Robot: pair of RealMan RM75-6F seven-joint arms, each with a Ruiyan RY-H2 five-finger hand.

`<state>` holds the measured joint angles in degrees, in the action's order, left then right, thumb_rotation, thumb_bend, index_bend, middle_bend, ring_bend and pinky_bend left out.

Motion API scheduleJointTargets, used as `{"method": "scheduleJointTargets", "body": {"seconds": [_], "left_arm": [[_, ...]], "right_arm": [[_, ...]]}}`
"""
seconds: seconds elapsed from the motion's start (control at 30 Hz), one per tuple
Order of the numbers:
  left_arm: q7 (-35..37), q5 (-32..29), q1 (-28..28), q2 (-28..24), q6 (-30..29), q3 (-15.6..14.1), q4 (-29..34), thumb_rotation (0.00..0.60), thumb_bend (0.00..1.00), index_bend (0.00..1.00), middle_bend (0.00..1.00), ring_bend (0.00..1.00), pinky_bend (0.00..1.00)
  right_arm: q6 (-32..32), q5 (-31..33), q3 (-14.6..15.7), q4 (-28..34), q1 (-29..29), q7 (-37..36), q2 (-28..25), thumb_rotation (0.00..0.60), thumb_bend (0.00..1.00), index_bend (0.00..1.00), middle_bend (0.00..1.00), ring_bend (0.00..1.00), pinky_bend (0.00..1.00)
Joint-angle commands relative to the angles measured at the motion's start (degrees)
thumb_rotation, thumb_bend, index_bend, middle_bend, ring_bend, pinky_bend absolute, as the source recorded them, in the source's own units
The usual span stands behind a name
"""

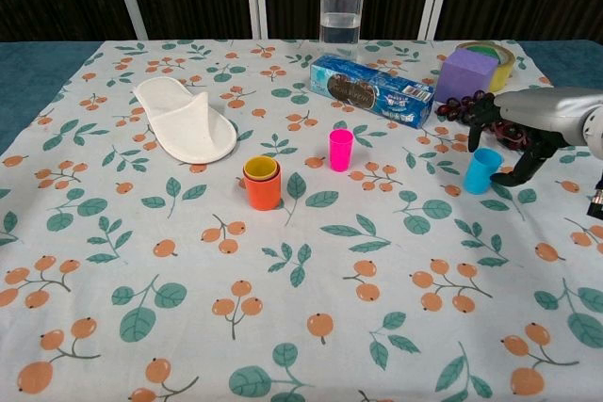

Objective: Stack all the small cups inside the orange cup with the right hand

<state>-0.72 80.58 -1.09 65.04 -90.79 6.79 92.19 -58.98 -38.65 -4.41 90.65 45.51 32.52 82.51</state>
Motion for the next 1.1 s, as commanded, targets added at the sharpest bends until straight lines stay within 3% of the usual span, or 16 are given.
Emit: {"method": "scheduleJointTargets", "body": {"seconds": [0.03,1.1], "left_arm": [[0.0,0.0,0.0,0.0,0.0,0.0,0.0,0.600,0.73,0.12,0.00,0.00,0.00],[0.0,-0.4,0.2,-0.1,0.0,0.1,0.7,0.600,0.73,0.12,0.00,0.00,0.00]], "right_arm": [[0.3,-0.2,0.0,-0.2,-0.2,-0.1,0.0,0.600,0.42,0.37,0.00,0.00,0.06],[1.6,0.2,-1.7,-1.8,-0.7,-0.2,1.2,0.600,0.42,0.45,0.00,0.00,0.07]]}}
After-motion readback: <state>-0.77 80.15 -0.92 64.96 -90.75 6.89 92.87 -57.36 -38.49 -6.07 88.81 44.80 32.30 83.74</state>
